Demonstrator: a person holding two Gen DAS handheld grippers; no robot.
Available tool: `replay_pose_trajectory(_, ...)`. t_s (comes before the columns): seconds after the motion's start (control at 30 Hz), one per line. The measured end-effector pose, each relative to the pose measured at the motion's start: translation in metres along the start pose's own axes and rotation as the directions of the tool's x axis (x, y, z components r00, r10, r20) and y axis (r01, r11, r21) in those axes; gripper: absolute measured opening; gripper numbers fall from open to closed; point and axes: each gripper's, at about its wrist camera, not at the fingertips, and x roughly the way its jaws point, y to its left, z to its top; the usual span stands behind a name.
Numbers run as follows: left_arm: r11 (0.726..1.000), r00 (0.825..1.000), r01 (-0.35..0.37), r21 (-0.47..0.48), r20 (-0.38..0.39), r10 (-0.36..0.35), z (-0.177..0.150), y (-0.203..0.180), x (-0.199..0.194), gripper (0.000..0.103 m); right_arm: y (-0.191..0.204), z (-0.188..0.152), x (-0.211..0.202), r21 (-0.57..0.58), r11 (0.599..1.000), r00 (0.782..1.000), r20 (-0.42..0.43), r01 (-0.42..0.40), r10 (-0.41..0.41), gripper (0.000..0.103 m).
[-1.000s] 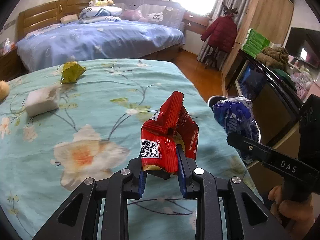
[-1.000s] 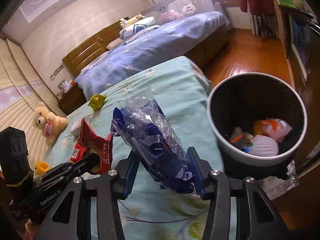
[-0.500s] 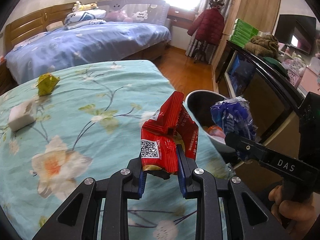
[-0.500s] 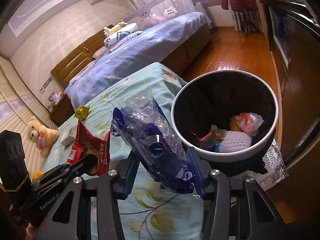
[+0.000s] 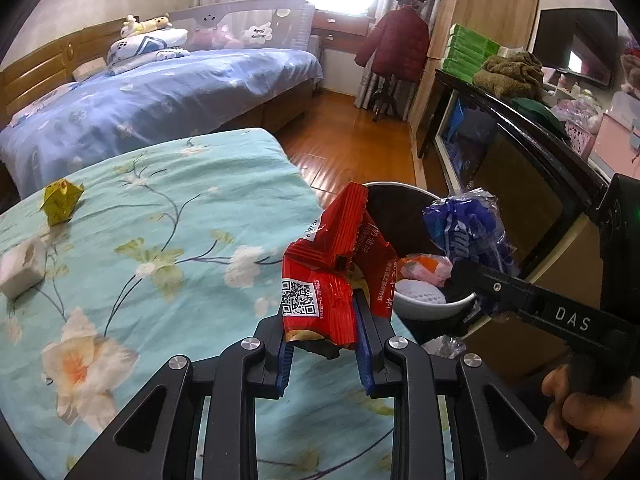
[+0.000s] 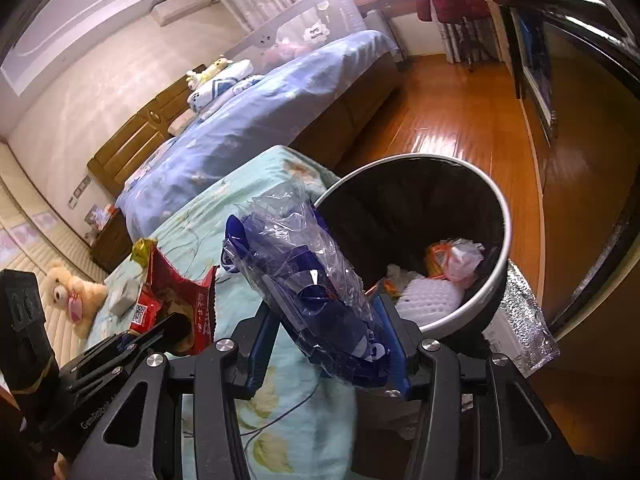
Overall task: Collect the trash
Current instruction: 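Carry the red snack bag and the blue plastic bag over the trash bin, then open the left gripper over the bin while the right releases the blue bag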
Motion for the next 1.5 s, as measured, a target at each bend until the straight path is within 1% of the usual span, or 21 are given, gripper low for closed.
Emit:
replay_pose_trajectory(0.73, 0.999, 1.0, 0.011, 0.052, -0.003, -0.011, 0.024, -0.028, 0.031, 0.025, -0.031, 0.027, 0.008, 0.038, 0.998, 0.999, -0.01, 0.048, -0.048, 0.049)
replay_pose_trajectory(1.23, 0.996, 0.999, 0.009, 0.093, -0.036, -0.005, 0.045, -0.045, 0.064, 0.025, -0.047, 0.051, 0.029, 0.05, 0.996, 0.996, -0.04, 0.077, -0.075, 0.05)
replay_pose_trajectory(1.5, 0.993, 0.998, 0.015, 0.114, -0.056, -0.009, 0.055, -0.053, 0.082, 0.026, -0.059, 0.058, 0.04, 0.074, 0.994, 0.995, -0.068, 0.077, -0.072, 0.052)
